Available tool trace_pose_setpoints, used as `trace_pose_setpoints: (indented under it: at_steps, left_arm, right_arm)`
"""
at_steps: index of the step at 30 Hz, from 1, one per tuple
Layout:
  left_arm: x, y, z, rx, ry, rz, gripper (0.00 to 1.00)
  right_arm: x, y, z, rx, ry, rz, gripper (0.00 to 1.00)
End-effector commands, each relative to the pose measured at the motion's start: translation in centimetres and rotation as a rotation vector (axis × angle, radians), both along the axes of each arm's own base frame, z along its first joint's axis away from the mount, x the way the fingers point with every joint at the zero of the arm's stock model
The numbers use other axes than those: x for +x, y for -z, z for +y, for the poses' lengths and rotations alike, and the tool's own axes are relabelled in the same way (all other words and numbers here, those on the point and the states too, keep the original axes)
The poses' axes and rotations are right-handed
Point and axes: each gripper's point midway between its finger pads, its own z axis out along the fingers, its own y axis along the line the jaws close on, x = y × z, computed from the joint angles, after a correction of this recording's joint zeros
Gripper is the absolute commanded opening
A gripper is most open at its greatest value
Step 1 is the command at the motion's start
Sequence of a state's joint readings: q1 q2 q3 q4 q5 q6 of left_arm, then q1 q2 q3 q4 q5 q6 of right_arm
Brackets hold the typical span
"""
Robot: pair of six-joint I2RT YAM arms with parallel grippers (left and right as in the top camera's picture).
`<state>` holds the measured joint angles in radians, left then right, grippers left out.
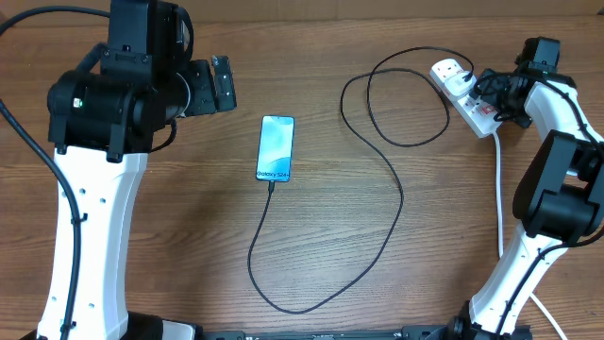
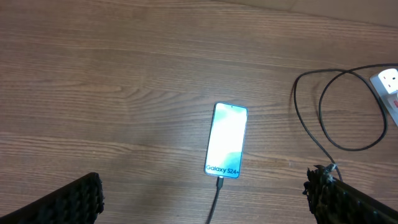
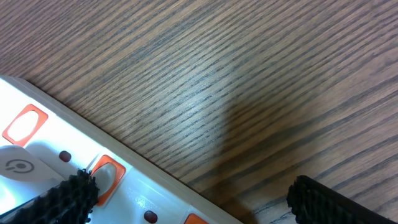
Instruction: Plug charger to phone and switch on socket
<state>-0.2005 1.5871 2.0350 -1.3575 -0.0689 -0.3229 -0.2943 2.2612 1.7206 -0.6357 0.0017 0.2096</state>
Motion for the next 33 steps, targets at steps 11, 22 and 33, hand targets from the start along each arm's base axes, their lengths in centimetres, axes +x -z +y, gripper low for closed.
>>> trace_pose_setpoints:
  at_steps: [11,22,33]
  left_arm:
    - [0.0,0.0,0.4,0.004,-0.025,-0.004,1.00]
    - [0.0,-0.1,0.4,0.004,-0.025,-0.004,1.00]
    - [0.0,0.0,0.4,0.004,-0.025,-0.004,1.00]
  right_arm:
    - [-1.5,-9.6,0.9,-0.039,-0.032,-0.094,1.00]
    - [-10.7,-22.2,4.4,0.043,0.032,-0.146,1.00]
    - [-21.2,-27.6,9.3,0.093,-0.029,-0.139,1.00]
